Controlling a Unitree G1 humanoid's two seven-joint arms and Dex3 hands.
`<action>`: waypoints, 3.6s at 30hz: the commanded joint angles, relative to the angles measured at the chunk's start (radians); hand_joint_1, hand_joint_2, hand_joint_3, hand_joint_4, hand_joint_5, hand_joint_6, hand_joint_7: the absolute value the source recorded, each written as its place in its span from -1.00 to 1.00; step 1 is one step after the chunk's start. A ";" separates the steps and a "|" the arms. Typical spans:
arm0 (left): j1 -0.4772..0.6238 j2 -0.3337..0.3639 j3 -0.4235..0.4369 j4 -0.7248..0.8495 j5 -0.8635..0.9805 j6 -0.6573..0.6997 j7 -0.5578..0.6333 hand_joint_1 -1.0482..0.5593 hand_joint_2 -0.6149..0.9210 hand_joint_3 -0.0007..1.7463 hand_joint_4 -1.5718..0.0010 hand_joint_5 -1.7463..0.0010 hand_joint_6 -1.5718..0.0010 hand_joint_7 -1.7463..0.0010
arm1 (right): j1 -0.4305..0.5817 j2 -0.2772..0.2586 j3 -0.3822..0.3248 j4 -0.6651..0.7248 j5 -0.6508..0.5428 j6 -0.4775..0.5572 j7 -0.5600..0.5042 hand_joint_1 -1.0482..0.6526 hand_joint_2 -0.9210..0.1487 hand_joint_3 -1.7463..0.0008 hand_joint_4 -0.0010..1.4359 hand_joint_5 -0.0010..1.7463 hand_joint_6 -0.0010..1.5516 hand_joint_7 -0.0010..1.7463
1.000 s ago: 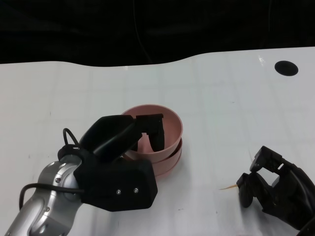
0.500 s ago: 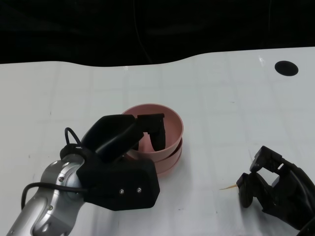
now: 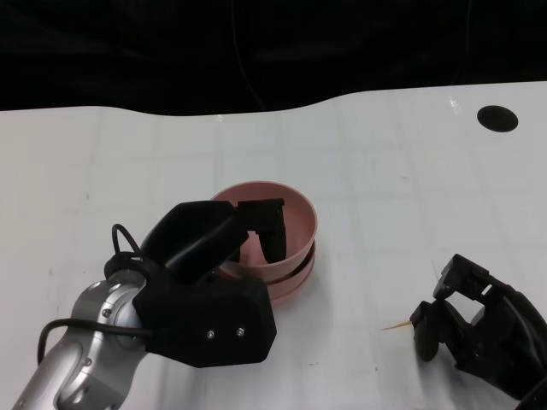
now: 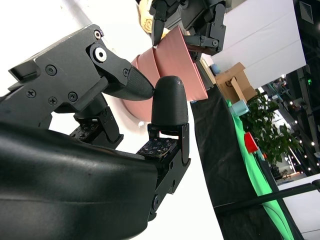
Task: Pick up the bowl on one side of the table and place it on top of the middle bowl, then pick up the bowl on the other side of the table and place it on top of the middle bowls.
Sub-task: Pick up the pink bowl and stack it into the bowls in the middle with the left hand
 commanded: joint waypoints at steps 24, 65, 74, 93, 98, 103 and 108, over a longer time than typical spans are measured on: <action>0.001 0.065 -0.018 0.017 0.107 -0.051 0.059 -0.73 1.00 -0.55 0.50 1.00 0.32 1.00 | 0.005 -0.018 -0.012 -0.014 0.006 -0.002 -0.001 0.02 -0.21 -0.20 0.27 1.00 -0.03 0.86; 0.007 0.069 -0.126 0.164 0.285 -0.050 0.227 -0.86 1.00 -0.25 1.00 1.00 0.80 1.00 | 0.005 -0.017 -0.018 -0.021 0.014 0.018 -0.003 0.05 -0.13 -0.33 0.29 1.00 -0.01 0.86; 0.005 0.065 -0.136 0.203 0.284 -0.051 0.256 -0.86 1.00 -0.24 1.00 1.00 0.82 1.00 | 0.004 -0.019 -0.021 -0.019 0.017 0.016 0.003 0.07 -0.13 -0.37 0.28 1.00 -0.02 0.87; 0.003 0.066 -0.086 0.187 0.208 -0.109 0.317 -0.84 1.00 -0.31 1.00 1.00 0.73 0.98 | -0.002 -0.017 -0.026 -0.008 0.011 0.012 -0.001 0.05 -0.10 -0.38 0.29 1.00 0.00 0.85; 0.019 0.075 -0.056 0.107 0.181 -0.098 0.288 -0.83 1.00 -0.29 1.00 1.00 0.72 0.98 | -0.005 -0.020 -0.028 0.000 0.012 0.008 0.011 0.04 -0.10 -0.34 0.28 1.00 -0.02 0.87; 0.054 0.067 -0.005 0.039 0.102 -0.105 0.272 -0.80 1.00 -0.31 0.98 0.99 0.66 0.97 | -0.005 -0.020 -0.029 -0.003 0.015 0.017 0.012 0.05 -0.12 -0.35 0.28 1.00 -0.03 0.87; 0.113 0.034 0.077 -0.032 -0.058 -0.103 0.248 -0.75 1.00 -0.33 0.75 0.91 0.50 0.94 | 0.002 -0.015 -0.026 -0.015 0.008 0.011 0.007 0.04 -0.12 -0.34 0.28 1.00 -0.03 0.87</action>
